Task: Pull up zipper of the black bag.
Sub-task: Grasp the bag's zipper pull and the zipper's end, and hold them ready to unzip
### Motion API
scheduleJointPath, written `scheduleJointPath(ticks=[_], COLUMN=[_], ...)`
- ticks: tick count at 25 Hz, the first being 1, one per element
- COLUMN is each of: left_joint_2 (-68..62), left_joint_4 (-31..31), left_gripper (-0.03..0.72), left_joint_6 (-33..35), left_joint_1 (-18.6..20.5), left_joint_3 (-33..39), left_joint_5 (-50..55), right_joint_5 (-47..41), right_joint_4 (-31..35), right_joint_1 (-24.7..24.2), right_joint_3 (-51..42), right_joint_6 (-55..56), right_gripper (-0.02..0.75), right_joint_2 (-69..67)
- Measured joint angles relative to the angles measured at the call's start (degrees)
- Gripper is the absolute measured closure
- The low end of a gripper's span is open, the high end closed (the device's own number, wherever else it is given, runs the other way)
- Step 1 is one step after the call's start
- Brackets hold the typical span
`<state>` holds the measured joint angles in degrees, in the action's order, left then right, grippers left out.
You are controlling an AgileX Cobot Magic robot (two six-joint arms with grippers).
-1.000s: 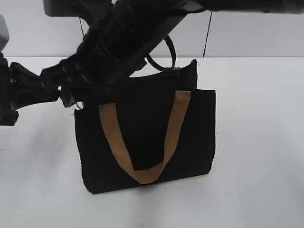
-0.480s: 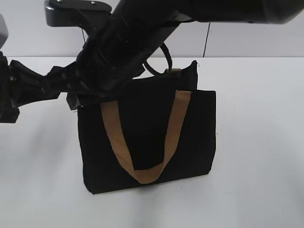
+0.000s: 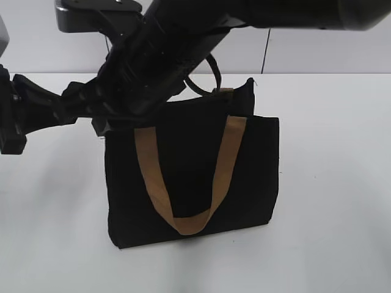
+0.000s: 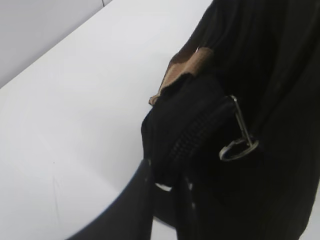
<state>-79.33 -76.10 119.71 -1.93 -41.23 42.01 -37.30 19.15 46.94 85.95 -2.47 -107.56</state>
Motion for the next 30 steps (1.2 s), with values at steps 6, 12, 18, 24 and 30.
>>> scheduleJointPath(ticks=[6, 12, 18, 24, 30], left_joint_2=[0.0, 0.1, 0.1, 0.1, 0.9], left_joint_4=[2.7, 5.3, 5.4, 5.1, 2.9], left_gripper=[0.614, 0.615, 0.615, 0.615, 0.615], left_joint_6=[0.0, -0.4, -0.6, -0.6, -0.6], left_joint_1=[0.0, 0.0, 0.0, 0.0, 0.0], left_joint_3=[0.0, 0.0, 0.0, 0.0, 0.0], left_joint_5=[-1.2, -3.3, -4.0, -3.3, -1.6], right_joint_5=[-1.6, -4.8, -5.2, -5.2, -5.2], right_joint_4=[-2.9, -3.5, -3.9, 1.3, 7.6], right_joint_1=[-0.3, -2.5, -3.2, -3.2, -2.9], right_joint_3=[0.0, 0.0, 0.0, 0.0, 0.0], right_joint_6=[0.0, 0.0, 0.0, -3.1, -7.1], right_gripper=[0.739, 0.739, 0.739, 0.591, 0.455], right_joint_2=[2.6, 4.3, 5.5, 5.5, 5.4])
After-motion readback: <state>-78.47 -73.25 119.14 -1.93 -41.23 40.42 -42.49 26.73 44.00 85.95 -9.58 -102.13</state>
